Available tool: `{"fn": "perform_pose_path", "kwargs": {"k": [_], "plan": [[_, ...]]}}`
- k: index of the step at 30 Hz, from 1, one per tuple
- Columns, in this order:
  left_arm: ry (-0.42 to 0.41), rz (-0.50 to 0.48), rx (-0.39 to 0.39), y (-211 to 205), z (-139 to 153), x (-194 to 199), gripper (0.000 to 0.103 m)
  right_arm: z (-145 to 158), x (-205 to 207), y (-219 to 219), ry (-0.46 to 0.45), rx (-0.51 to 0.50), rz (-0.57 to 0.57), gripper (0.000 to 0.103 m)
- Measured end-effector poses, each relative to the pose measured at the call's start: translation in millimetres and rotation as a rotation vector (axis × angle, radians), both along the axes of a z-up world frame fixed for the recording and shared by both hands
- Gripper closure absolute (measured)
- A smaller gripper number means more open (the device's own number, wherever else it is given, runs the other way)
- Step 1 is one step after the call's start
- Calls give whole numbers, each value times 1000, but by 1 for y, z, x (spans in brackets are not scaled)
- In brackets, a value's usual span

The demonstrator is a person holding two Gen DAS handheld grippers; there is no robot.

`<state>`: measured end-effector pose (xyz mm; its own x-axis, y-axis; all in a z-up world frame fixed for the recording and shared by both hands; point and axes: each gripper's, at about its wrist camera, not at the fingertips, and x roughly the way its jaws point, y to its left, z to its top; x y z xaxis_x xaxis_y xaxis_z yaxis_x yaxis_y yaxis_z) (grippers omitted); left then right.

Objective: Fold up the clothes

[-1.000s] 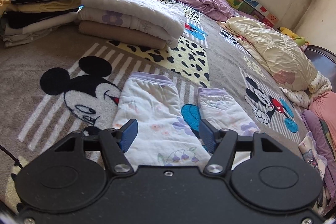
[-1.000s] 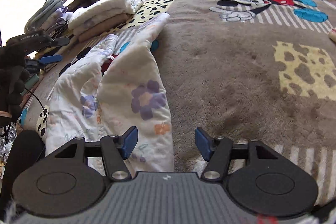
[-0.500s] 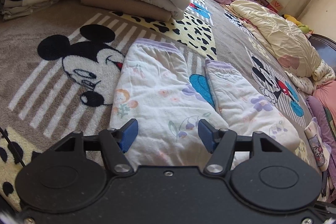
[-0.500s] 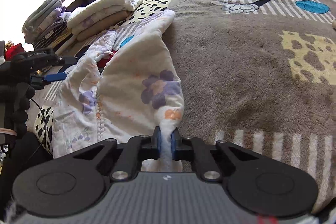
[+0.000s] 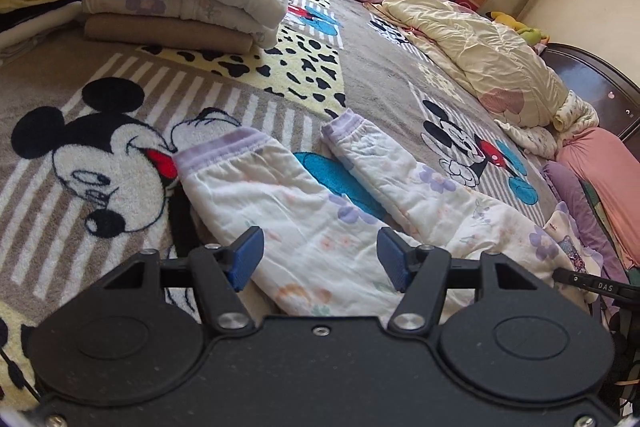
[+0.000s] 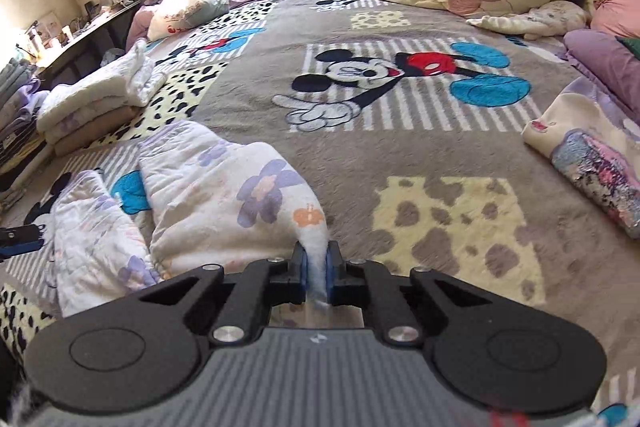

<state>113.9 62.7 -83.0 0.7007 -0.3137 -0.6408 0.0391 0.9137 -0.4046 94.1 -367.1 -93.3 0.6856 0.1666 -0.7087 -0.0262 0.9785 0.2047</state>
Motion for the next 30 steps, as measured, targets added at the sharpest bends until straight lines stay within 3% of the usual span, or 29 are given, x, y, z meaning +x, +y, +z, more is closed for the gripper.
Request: {"fn": "perform_pose_path", "kwargs": {"k": [7, 12, 18, 24, 25, 26, 27, 28, 30], "plan": [[18, -16, 3, -4, -2, 47, 41, -19, 31, -21, 21, -38, -83, 86], [55, -11, -8, -10, -16, 90, 41, -19, 5, -35, -12, 5, -177, 50], [92, -16, -25, -25, -34, 144, 41, -37, -28, -75, 55, 141, -331, 45], [134, -33, -30, -46, -52, 184, 43, -58, -35, -76, 91, 230, -307, 47], [140, -40, -28, -49, -55, 189, 66, -59, -33, -72, 88, 204, -294, 55], [146, -54, -20, -52, -57, 191, 83, -58, -30, -68, 83, 174, -281, 78], [138, -60, -15, -53, -58, 192, 84, -58, -27, -66, 78, 171, -271, 81], [130, -66, -11, -54, -59, 192, 92, -58, -25, -64, 69, 172, -272, 82], [113, -73, -22, -50, -57, 191, 94, -53, -18, -60, 51, 145, -263, 85]]}}
